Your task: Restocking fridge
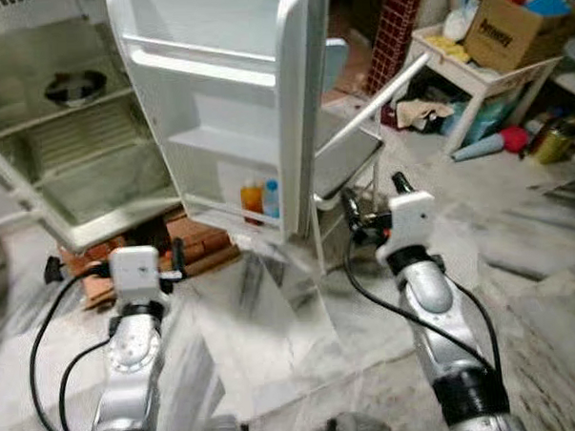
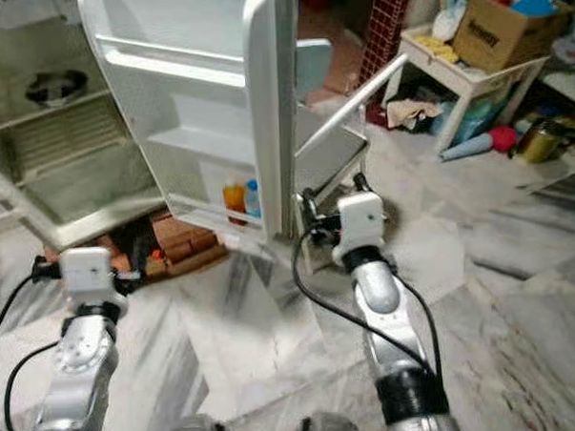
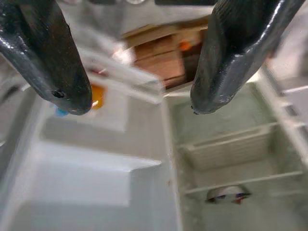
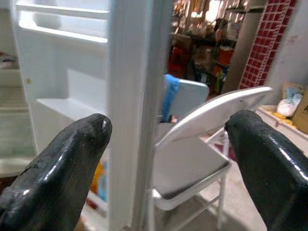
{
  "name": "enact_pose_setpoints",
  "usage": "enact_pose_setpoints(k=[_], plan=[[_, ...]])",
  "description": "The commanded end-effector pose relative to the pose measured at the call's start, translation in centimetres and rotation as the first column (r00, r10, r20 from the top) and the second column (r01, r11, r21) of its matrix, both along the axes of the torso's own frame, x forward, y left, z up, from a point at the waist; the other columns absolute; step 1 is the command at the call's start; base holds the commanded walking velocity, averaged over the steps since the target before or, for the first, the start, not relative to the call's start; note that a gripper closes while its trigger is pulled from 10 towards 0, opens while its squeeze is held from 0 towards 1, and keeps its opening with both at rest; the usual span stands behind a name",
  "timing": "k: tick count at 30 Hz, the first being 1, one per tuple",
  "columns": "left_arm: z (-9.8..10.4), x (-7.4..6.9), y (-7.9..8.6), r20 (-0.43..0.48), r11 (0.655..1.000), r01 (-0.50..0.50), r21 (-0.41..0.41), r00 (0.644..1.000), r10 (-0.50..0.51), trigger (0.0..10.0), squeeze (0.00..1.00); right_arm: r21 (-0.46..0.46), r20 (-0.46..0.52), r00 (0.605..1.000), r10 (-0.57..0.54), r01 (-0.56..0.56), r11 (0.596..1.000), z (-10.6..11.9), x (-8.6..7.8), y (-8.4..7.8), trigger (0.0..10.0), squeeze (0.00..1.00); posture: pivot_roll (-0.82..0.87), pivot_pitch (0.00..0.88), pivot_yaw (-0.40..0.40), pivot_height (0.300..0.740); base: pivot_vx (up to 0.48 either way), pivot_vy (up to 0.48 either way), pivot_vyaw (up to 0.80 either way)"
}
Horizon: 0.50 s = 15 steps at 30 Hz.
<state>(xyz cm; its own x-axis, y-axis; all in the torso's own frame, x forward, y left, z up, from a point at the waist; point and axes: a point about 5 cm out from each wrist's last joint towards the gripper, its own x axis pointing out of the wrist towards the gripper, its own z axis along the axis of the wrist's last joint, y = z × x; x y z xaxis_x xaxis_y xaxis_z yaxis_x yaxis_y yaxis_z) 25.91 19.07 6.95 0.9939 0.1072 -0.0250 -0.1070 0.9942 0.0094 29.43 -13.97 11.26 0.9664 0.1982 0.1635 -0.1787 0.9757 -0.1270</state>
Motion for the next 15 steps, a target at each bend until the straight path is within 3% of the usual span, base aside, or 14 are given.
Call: enact_pose_setpoints(k=[1,6,15], plan=[[0.0,0.0,-0.2,-0.012,0.998,0.022,-0.06,1.0,-0.022,10.0,0.0,0.003,-0.01,1.0,-0.028,0.028,1.0,-0.2,-0.2,-1.0,10.0,0.0,0.04,0.095,0.006,0.74,0.0,0.0,0.0],[0.4,-0.5,0.9,-0.019,0.998,0.048,0.03,0.999,-0.047,10.0,0.0,0.003,-0.011,0.999,-0.03,0.03,1.0,-0.2,-0.3,-1.2,10.0,0.0,0.04,0.097,0.003,0.74,0.0,0.0,0.0],[0.3,-2.0,0.1,0.002,0.993,0.037,0.11,0.999,-0.038,10.0,0.0,0.011,-0.03,0.999,-0.017,0.017,1.0,-0.7,-1.0,-0.9,10.0,0.0,0.04,0.1,-0.006,0.74,0.0,0.0,0.09]])
